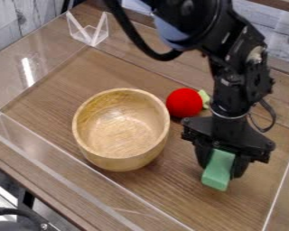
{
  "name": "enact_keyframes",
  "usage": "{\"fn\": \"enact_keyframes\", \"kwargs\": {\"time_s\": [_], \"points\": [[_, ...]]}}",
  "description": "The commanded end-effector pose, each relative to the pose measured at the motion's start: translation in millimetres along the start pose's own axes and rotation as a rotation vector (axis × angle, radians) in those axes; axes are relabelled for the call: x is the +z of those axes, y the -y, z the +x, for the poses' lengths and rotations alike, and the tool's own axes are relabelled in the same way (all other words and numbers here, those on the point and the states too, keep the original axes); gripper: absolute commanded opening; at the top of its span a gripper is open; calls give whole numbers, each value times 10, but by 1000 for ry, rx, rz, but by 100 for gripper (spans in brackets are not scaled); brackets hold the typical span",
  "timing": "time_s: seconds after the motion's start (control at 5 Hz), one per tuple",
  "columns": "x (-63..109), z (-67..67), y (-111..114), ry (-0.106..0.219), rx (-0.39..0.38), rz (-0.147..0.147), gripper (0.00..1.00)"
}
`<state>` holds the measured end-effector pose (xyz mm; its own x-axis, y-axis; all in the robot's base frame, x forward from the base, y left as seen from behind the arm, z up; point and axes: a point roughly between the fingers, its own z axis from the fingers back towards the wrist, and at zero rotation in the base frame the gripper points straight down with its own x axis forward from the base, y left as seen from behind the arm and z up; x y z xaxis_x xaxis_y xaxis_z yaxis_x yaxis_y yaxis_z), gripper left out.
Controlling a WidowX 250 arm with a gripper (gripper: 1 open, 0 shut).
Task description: Remove the green stick from the brown bowl and put it on the table
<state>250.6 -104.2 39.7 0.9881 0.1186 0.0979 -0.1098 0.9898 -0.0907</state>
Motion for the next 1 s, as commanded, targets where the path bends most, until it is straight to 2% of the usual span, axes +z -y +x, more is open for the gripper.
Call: {"fn": "enact_keyframes", "kwargs": {"time_s": [0.0, 0.8], "points": [[37, 54, -19, 12, 15, -8, 0], [43, 32, -42, -15, 16, 3, 0]]}}
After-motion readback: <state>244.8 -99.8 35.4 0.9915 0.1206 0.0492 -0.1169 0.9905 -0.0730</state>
